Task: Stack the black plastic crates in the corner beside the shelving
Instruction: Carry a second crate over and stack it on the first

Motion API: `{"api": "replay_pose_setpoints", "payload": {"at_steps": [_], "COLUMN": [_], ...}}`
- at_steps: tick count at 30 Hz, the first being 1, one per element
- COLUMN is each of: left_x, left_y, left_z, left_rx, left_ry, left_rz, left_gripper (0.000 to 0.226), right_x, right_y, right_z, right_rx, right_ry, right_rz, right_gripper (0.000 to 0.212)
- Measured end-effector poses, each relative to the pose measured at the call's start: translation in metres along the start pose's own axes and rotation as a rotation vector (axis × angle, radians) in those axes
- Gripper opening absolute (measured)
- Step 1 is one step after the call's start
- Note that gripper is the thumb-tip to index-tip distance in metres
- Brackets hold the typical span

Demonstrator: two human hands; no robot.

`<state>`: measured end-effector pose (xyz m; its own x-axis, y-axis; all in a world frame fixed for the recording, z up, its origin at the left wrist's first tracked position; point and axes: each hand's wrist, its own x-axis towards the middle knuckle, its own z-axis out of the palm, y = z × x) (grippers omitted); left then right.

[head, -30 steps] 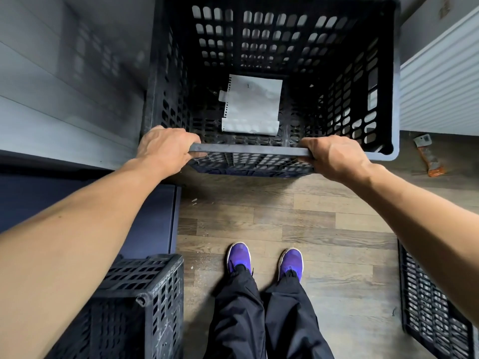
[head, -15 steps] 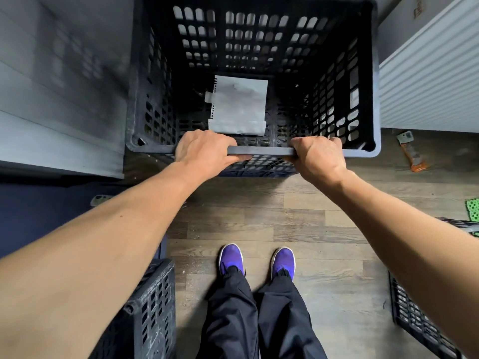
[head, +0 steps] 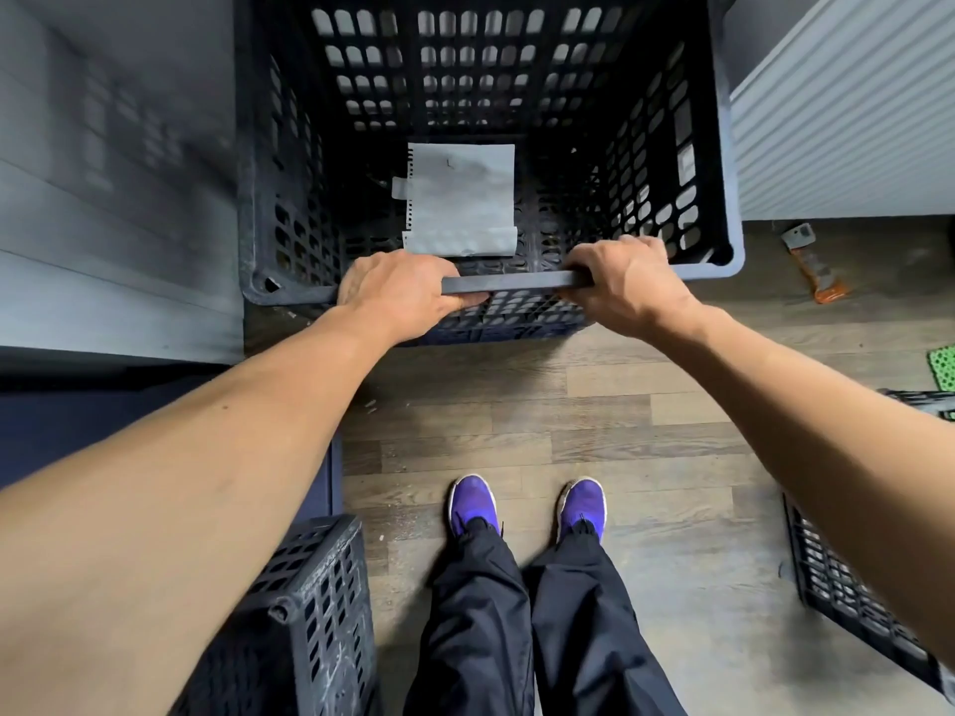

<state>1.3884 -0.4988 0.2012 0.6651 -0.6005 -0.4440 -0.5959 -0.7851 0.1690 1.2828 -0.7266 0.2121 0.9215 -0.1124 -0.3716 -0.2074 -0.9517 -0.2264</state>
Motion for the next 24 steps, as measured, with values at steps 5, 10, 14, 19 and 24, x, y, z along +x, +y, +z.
{"api": "replay_pose_setpoints", "payload": {"at_steps": [5, 10, 14, 19, 24], "left_x": [-0.005, -0.012, -0.025, -0.055, -0.077], "left_y": [0.009, 0.045, 0.092, 0.155, 0.215], "left_z": [0.016, 0.018, 0.025, 0.041, 0.079], "left_rx": [-0.019, -0.136, -0.212, -0.213, -0.190], "left_ry": [0.179, 0.232, 0.361, 0.475, 0.343], "left_rz": [-0.024, 0.070, 0.132, 0.134, 0.179], "left_gripper": [0.047, 0.047, 0.047, 0.049, 0.050], "right_x": [-0.027, -0.044, -0.068, -0.129, -0.193], "right_y": [0.016, 0.021, 0.027, 0.058, 0.109], "right_z": [0.009, 0.014, 0.010, 0.013, 0.032], "right_rx": [0.030, 0.107, 0.190, 0.245, 0.267], "right_ry": [0.069, 0.143, 0.234, 0.284, 0.117], "right_rz": [-0.076, -0.082, -0.064, 0.028, 0.150], "right_gripper": [0.048, 0.059, 0.060, 0.053, 0.047]}}
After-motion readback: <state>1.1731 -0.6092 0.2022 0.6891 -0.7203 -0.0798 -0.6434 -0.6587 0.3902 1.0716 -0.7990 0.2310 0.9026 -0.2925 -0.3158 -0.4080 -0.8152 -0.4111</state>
